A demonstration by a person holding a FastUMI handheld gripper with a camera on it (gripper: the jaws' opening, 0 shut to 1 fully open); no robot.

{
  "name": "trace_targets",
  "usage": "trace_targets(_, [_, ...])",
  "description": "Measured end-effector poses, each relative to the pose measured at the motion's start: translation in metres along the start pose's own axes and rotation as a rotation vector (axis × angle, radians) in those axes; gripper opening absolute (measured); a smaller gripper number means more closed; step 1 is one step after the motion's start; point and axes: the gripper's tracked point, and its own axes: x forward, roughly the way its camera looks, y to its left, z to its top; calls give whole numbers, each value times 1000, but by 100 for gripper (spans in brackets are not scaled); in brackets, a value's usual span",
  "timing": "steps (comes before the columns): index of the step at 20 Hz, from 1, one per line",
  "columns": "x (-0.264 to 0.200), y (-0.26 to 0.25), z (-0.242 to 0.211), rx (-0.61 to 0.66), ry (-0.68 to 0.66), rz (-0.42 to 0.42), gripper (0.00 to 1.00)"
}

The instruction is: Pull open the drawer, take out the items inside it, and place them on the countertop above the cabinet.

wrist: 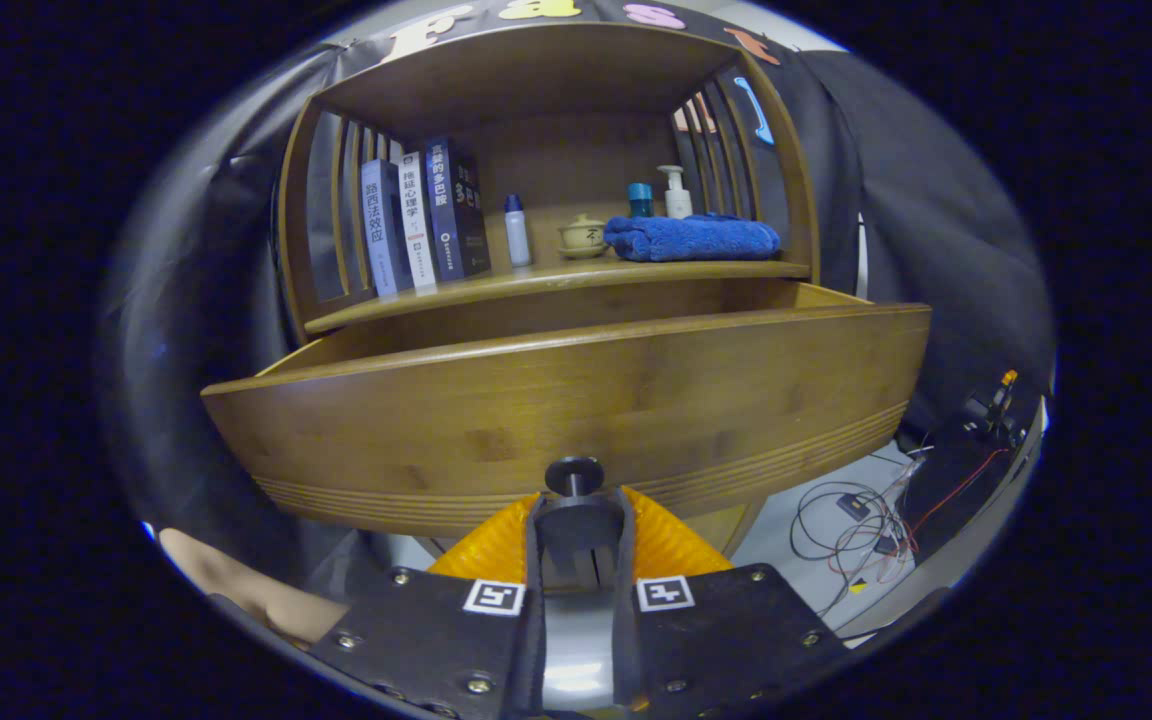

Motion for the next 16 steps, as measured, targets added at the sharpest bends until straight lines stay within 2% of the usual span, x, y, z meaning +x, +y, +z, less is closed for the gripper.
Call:
trace_targets(4, [-24,-5,-17,9,14,-3,26])
trace_targets(12, [-29,-5,-20,-21,34,5,27])
trace_targets(16, [-37,-4,-20,18,40,27,40])
